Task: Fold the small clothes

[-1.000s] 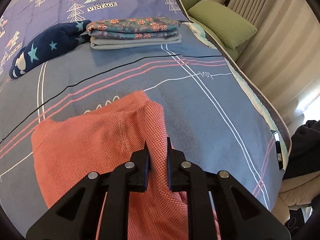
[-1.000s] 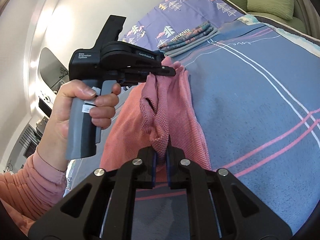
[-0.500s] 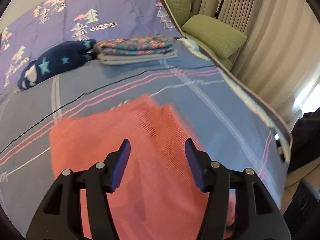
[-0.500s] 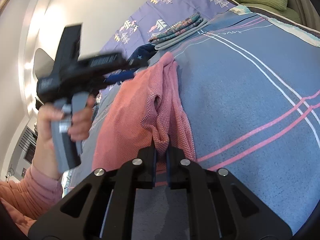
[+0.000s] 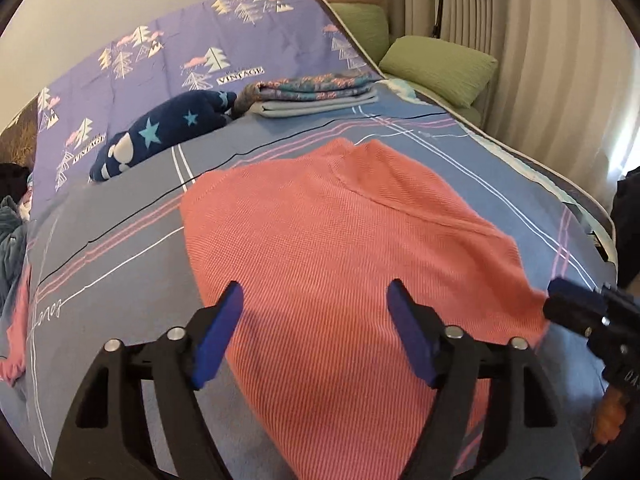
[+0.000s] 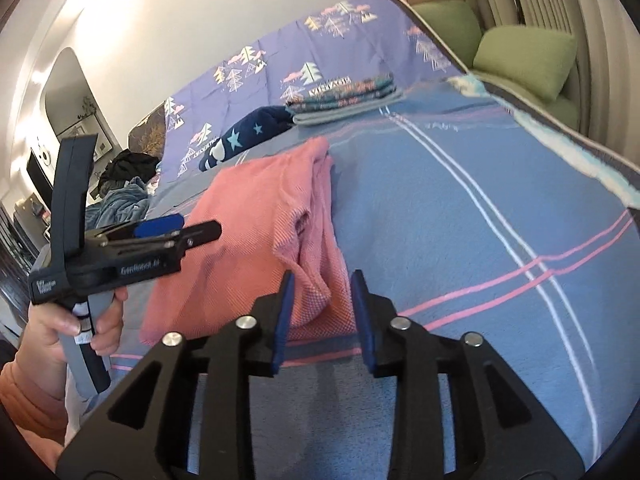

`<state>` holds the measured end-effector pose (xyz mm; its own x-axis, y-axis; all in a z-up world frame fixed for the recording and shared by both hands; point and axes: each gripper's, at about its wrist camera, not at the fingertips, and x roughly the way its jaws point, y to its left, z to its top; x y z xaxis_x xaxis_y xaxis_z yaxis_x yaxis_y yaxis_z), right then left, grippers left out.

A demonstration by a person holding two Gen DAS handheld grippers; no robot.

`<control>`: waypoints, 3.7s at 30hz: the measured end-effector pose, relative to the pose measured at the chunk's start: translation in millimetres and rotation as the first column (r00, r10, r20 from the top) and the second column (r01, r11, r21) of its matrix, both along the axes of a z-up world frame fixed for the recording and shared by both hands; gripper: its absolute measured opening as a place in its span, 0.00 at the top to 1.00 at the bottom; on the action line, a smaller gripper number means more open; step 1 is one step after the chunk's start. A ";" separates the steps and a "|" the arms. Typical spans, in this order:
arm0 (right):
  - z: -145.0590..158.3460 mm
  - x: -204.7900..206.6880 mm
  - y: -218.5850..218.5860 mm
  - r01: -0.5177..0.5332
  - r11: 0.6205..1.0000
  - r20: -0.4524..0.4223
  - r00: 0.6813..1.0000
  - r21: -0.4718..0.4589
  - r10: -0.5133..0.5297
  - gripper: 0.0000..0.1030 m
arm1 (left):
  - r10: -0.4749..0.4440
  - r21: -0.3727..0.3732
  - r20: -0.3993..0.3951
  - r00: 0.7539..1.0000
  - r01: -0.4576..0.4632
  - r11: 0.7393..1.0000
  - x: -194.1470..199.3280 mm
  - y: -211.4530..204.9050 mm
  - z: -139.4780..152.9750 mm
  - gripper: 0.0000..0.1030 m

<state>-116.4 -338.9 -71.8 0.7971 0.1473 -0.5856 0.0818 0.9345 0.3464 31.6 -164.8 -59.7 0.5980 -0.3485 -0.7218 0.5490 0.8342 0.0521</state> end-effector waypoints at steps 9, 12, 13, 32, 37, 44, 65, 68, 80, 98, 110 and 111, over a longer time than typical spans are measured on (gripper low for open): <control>11.1 1.4 7.4 0.015 0.999 0.017 1.000 -0.040 -0.014 0.66 | 0.069 -0.013 0.004 0.998 -0.069 0.998 -18.8 39.5 3.4 0.27; 17.6 1.9 8.0 0.007 0.999 0.036 0.999 -0.054 -0.005 0.66 | 0.069 -0.019 -0.008 0.998 -0.069 0.997 -34.8 55.8 6.9 0.27; 19.4 3.4 9.7 -0.003 0.998 0.042 0.999 -0.059 0.005 0.66 | 0.061 -0.016 -0.009 0.998 -0.061 0.998 -42.2 60.1 7.3 0.26; -22.0 54.0 5.6 0.003 1.000 -0.190 0.982 0.022 0.001 1.00 | 0.061 0.103 -0.024 0.998 -0.059 0.993 -81.5 70.7 -32.3 0.21; -14.3 49.8 37.3 -0.010 0.980 -0.178 0.984 -0.198 -0.026 0.98 | 0.046 0.086 -0.011 0.999 -0.045 0.995 -90.4 78.9 -26.7 0.21; -9.2 45.1 33.9 -0.018 0.987 -0.171 0.985 -0.161 -0.009 0.85 | 0.036 -0.108 -0.007 0.999 -0.036 0.994 -84.2 92.8 2.6 0.21; 15.9 58.6 12.7 -0.082 0.994 -0.048 0.996 -0.077 0.079 0.95 | 0.060 -0.232 -0.203 0.977 -0.107 0.967 -28.2 81.5 -23.0 0.36; 27.2 69.5 14.6 -0.095 0.991 -0.018 0.995 -0.090 0.093 0.92 | 0.085 -0.230 -0.143 0.986 -0.117 0.966 -22.2 80.5 -9.6 0.36; -15.3 144.0 14.3 -0.117 0.993 -0.197 0.973 0.018 0.118 1.00 | 0.084 -0.154 -0.148 0.985 -0.107 0.982 35.2 39.6 -27.5 0.36; -19.3 208.8 -11.4 -0.254 0.964 -0.228 0.937 0.077 0.265 1.00 | 0.066 -0.267 -0.269 0.961 -0.140 0.953 88.8 54.9 -34.9 0.27; 9.6 169.9 -27.6 -0.263 0.961 -0.108 0.956 0.090 0.272 0.42 | 0.018 -0.289 -0.237 0.971 -0.088 0.953 76.6 54.5 -28.2 0.29; 8.0 168.6 -31.3 -0.272 0.957 -0.120 0.952 0.101 0.283 0.42 | 0.001 -0.294 -0.236 0.972 -0.073 0.953 74.6 54.0 -26.5 0.30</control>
